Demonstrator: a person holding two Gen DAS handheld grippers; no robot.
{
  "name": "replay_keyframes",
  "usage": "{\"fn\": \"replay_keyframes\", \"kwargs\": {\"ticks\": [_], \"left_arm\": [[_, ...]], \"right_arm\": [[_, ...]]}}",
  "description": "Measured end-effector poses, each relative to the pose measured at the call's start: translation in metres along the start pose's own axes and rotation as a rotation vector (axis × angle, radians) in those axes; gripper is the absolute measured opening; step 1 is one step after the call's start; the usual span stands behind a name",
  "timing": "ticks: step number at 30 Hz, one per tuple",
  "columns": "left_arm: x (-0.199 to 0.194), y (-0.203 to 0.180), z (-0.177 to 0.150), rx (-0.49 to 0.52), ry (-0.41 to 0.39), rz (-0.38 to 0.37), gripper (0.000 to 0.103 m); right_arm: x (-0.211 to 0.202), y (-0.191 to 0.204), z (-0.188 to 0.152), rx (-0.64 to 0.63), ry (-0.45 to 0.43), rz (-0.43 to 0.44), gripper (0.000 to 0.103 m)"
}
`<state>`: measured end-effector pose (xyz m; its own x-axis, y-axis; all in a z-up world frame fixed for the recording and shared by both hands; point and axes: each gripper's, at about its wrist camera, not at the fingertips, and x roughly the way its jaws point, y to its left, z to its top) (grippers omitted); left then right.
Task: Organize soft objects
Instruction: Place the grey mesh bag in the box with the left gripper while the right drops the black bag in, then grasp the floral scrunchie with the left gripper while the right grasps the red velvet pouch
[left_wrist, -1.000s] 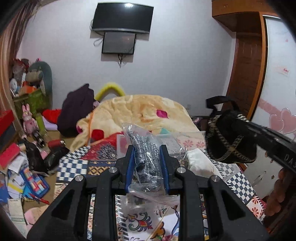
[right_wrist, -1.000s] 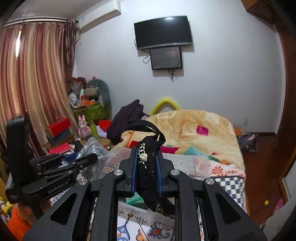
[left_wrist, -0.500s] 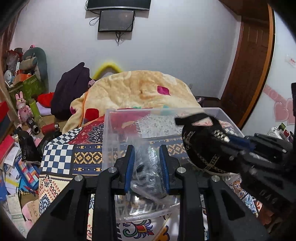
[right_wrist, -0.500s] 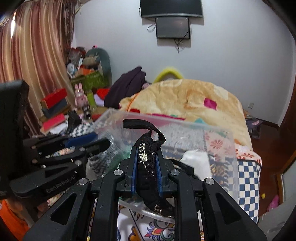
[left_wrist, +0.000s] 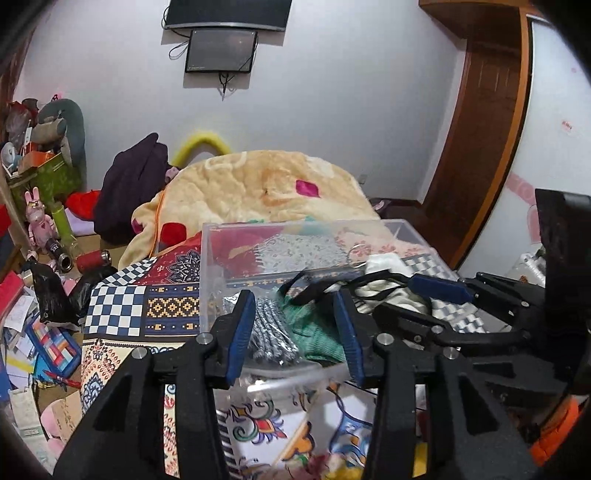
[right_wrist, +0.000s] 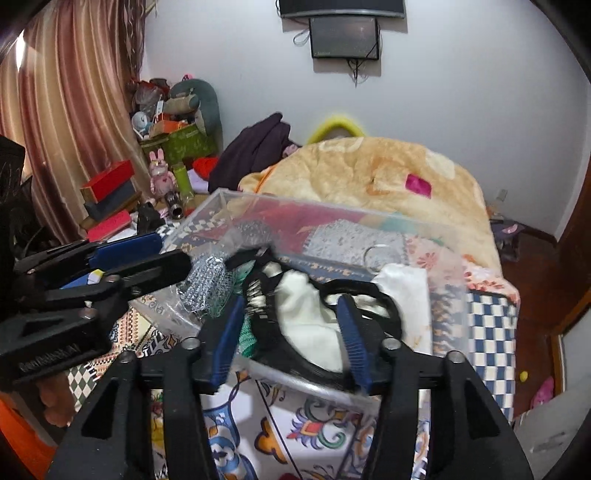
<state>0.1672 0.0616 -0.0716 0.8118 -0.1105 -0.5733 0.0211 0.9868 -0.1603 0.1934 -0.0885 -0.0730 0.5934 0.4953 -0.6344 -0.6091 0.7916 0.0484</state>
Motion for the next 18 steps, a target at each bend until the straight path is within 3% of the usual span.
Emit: {"fn": "replay_keyframes", "kwargs": {"ticks": [10, 14, 18], "left_arm": [[-0.062, -0.011, -0.006, 0.044, -0.097, 0.005, 0.059], [-0.077, -0.017, -0.025, 0.081, -0.087, 0.021, 0.061], [-0.080, -0.022, -0.044, 0.096, -0.054, 0.024, 0.065]], "right_arm": [[-0.066, -0.005, -0.005, 0.003, -0.148, -0.032, 0.073], [-0.083, 0.000, -0.022, -0.028, -0.173, -0.050, 0.080], [-0.085, 0.004, -0.042, -0.050, -0.148, -0.080, 0.080]]}}
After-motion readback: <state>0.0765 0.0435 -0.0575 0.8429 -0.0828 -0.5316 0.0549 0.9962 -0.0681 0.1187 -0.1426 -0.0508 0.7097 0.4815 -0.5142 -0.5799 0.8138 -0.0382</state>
